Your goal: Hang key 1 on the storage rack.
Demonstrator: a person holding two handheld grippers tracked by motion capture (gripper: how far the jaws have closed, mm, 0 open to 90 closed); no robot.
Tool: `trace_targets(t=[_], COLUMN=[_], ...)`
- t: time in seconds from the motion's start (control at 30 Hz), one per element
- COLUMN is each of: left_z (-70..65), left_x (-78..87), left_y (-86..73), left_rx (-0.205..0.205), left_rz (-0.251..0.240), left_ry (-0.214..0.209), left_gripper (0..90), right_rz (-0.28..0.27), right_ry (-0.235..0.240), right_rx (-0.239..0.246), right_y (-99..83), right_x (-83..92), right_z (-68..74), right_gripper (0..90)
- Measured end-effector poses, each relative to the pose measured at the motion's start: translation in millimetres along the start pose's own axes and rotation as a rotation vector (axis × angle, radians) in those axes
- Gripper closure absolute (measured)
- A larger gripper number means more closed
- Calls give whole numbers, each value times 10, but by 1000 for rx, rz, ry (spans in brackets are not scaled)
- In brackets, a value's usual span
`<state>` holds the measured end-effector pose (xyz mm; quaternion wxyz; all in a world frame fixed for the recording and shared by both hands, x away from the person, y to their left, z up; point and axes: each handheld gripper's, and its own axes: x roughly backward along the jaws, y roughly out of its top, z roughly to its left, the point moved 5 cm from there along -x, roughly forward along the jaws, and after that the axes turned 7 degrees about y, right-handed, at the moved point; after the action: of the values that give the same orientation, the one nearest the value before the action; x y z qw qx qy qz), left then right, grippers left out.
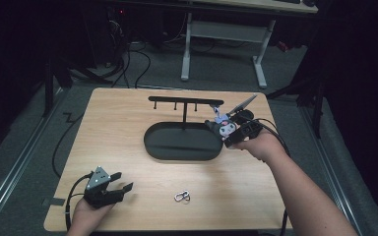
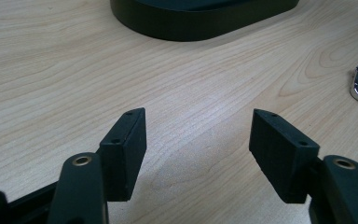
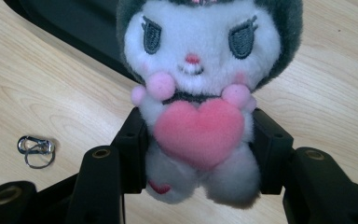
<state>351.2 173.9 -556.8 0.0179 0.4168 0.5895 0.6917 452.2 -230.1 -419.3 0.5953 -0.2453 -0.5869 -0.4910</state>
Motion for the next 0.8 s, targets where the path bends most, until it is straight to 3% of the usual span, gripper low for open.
trace_targets(t=[0.8], left_z=[0], left_x=[17], left_y=[6], left_rx=[-6], left_rz=[-8], left_ry=[5], left_gripper=[375], right_rz=[-33], right_ry=[-2], right_rx=[-18], right_y=[176], right_x=[-397], right_z=[-46], right_gripper=[470])
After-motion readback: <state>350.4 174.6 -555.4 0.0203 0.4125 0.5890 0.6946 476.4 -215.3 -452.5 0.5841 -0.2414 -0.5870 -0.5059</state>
